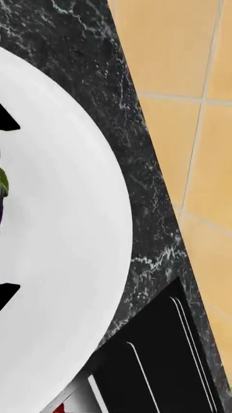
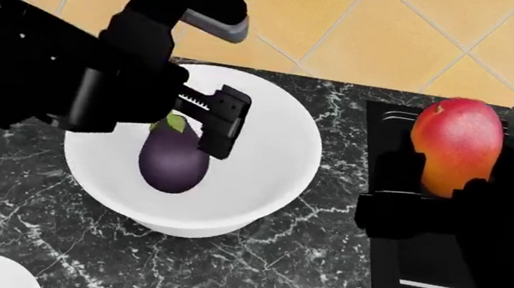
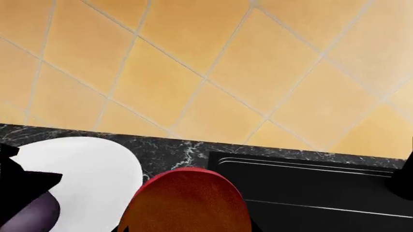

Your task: Pick the eggplants and mangos from the sink and place them in one bowl. Place the bell pepper in the other bowl. Then turn off the sink faucet.

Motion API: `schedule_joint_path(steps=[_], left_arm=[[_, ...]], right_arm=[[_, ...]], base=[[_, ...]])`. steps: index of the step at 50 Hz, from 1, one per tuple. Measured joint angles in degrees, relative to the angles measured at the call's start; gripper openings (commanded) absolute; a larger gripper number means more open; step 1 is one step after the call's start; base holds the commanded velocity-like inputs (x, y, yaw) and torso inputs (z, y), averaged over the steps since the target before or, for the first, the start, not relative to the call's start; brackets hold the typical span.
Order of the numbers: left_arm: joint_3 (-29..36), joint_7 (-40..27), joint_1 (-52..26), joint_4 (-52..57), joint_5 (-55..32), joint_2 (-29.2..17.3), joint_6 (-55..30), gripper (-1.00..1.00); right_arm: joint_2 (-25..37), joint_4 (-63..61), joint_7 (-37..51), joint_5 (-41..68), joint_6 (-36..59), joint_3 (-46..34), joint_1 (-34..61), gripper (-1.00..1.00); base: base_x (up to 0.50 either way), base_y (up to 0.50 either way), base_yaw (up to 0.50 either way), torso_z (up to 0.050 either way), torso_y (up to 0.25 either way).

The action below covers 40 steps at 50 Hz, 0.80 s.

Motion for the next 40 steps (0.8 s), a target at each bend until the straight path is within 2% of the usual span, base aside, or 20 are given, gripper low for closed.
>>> schedule_joint_path(steps=[7, 15, 22, 28, 34, 40], left_arm=[[-2.1, -6.0, -4.1, 9.3, -1.7, -7.4, 1.9, 1.0], [-5.4, -16.1, -5.8, 27.9, -5.0, -21.6, 3.5, 1.0], [-7.8, -24.2, -4.9, 43.8, -8.4, -34.7, 5.0, 1.0], [-9.1, -29.0, -2.9, 54.1, -10.4, -44.2, 6.8, 1.0], [-9.8, -31.8, -0.7, 61.1, -11.6, -51.0, 8.9, 1.0], [-10.2, -33.5, 1.3, 65.4, -11.9, -55.4, 10.7, 1.0]], right_arm=[[-1.6, 6.2, -3.0, -2.2, -0.8, -4.8, 6.2, -1.0], [-4.8, 19.3, -10.4, -6.6, -1.9, -13.9, 16.6, -1.0], [-9.8, 37.4, -22.7, -13.7, -6.4, -25.7, 27.4, -1.0], [-16.7, 57.7, -35.7, -21.0, -14.4, -35.8, 35.6, -1.0], [-24.1, 77.3, -47.0, -27.6, -22.9, -43.2, 41.3, -1.0], [-28.4, 88.4, -53.1, -31.5, -27.4, -47.3, 43.4, -1.0]], base=[[0.0, 0.0, 0.0, 0.0, 0.0], [0.0, 0.0, 0.0, 0.0, 0.0], [0.0, 0.0, 0.0, 0.0, 0.0], [0.0, 0.0, 0.0, 0.0, 0.0], [0.0, 0.0, 0.0, 0.0, 0.0], [0.0, 0.0, 0.0, 0.0, 0.0]])
